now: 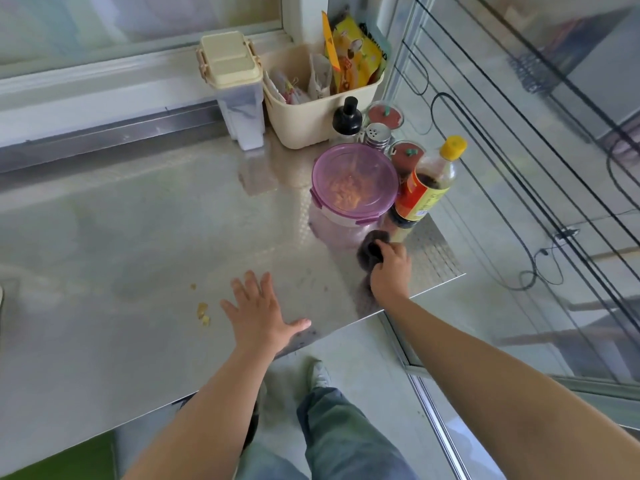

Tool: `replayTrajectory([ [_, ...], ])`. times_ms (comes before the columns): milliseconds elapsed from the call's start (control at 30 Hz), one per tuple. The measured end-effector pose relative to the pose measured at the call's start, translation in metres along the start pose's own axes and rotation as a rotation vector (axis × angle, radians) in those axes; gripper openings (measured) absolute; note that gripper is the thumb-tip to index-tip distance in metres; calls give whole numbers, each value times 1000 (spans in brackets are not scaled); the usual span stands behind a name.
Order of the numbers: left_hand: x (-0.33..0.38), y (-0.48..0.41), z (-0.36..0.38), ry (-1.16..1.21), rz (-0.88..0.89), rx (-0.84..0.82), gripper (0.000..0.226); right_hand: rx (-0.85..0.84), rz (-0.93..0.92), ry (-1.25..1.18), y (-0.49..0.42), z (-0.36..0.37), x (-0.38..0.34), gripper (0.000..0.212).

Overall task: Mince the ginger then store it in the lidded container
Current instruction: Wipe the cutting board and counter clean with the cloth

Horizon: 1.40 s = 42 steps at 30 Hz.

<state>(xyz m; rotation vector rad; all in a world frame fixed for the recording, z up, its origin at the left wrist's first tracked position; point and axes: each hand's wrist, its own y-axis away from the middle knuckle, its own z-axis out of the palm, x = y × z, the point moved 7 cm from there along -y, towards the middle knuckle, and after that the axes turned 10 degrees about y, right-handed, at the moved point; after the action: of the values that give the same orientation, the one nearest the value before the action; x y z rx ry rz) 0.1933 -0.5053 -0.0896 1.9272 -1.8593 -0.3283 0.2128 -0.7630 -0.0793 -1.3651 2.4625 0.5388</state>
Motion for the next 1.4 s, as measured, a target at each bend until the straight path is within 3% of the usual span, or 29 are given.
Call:
replayTrajectory([
  [167, -4, 2, -1, 28, 31, 21, 120, -281, -323, -85, 23, 30, -46, 48],
  [267, -8, 3, -2, 72, 63, 28, 114, -62, -145, -107, 7, 9, -28, 52],
  [333, -11, 5, -2, 105, 82, 23, 111, -2, -43, -34, 11, 10, -19, 56],
  [533, -20, 8, -6, 166, 155, 67, 96, -340, -450, -98, 80, 61, -93, 54],
  [633, -35, 14, -17, 235, 171, 173, 82, -180, -338, -173, 62, 43, -93, 54],
  [700, -54, 19, -23, 247, 139, 251, 74, -9, -166, -167, 44, 28, -74, 55],
  [800, -90, 27, -26, 300, 17, 281, 73, -24, -31, -25, 47, 38, -67, 57],
  [933, -128, 36, -20, 296, -135, 272, 77, -270, -372, -22, 97, 79, -121, 57],
  [1000, -138, 39, -16, 315, -220, 239, 80, -371, -457, -87, 105, 85, -141, 53],
  [1133, -149, 44, -11, 401, -298, 208, 81, -166, -345, -156, 64, 57, -140, 54],
  [1233, -151, 46, -7, 409, -283, 172, 77, -144, -206, -22, 49, 57, -123, 60],
  [1400, -154, 46, -5, 406, -271, 145, 72, -342, -503, -54, 116, 95, -158, 57],
])
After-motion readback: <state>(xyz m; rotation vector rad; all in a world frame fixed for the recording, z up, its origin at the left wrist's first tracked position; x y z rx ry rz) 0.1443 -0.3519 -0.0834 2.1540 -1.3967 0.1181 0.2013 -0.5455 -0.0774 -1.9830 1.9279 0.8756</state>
